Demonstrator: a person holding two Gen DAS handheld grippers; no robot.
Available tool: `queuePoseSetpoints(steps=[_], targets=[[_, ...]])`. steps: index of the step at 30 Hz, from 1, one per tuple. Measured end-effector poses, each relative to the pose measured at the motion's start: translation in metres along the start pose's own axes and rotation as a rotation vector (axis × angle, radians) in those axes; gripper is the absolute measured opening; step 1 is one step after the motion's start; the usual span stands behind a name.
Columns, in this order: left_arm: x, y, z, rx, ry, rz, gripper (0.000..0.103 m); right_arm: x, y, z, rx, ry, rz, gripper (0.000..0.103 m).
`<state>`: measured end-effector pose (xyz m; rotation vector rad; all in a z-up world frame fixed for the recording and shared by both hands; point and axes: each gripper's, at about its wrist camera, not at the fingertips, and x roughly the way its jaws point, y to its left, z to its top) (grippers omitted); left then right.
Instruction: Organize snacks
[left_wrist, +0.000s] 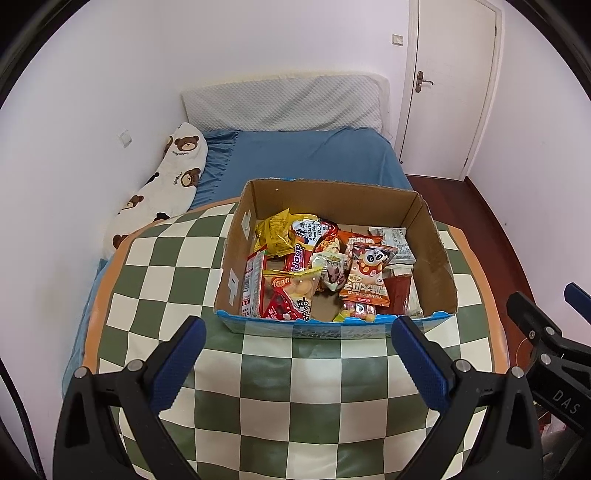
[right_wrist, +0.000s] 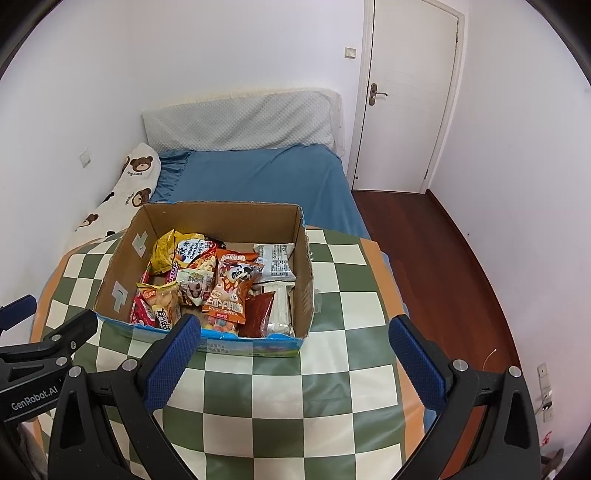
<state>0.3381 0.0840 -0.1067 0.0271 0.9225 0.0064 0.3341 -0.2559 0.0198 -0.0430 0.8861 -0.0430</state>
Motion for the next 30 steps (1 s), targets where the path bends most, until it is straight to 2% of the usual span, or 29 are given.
queuePoseSetpoints(steps=[30], targets=[[-0.015,-0.006,0.001,0.009,-0.015,0.011,0.103,-0.012,-0.009,-0.003,0.021,-0.006,0.008,0.103]])
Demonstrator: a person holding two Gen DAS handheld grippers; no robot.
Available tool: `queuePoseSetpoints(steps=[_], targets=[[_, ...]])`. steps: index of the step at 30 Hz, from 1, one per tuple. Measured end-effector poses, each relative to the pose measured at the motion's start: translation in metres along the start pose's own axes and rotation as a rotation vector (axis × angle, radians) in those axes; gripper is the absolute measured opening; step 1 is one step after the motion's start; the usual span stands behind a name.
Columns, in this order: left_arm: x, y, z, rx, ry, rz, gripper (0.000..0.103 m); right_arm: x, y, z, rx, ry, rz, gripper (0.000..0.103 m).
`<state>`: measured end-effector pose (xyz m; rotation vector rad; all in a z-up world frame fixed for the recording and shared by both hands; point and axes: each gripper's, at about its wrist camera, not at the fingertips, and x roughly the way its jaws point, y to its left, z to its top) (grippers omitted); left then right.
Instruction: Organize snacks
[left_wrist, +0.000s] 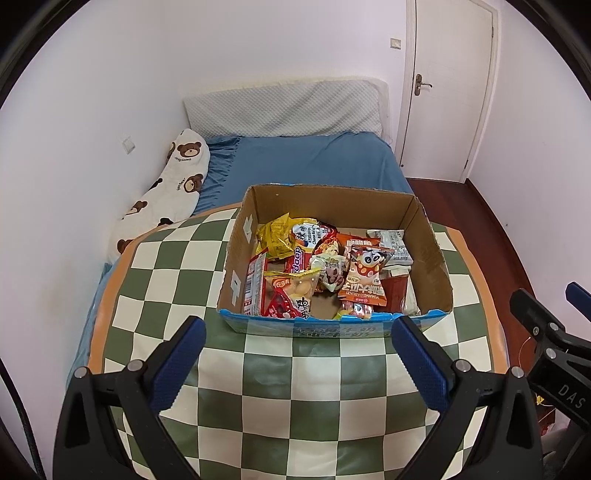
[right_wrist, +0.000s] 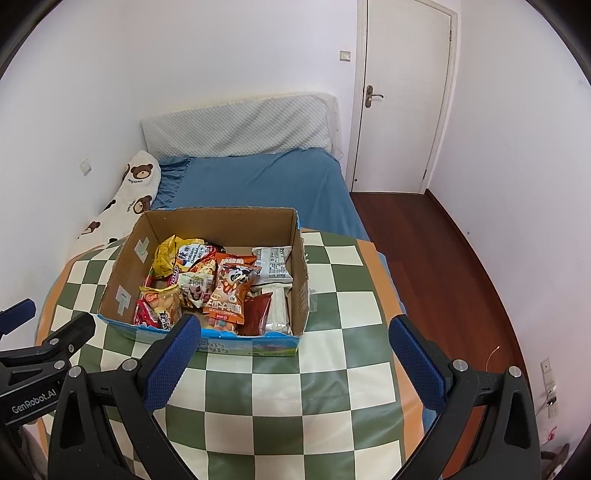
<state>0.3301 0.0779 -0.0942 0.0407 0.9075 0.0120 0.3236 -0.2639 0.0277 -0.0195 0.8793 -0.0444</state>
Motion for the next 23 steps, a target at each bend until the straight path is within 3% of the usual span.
queuePoseSetpoints(steps=[23], targets=[[-0.0007,0.005,-0.0053,-0.005,-0.007,0.007,0.103,-0.0042,0.0004,-0.0015,0.001,0.004,-0.002,0.103]])
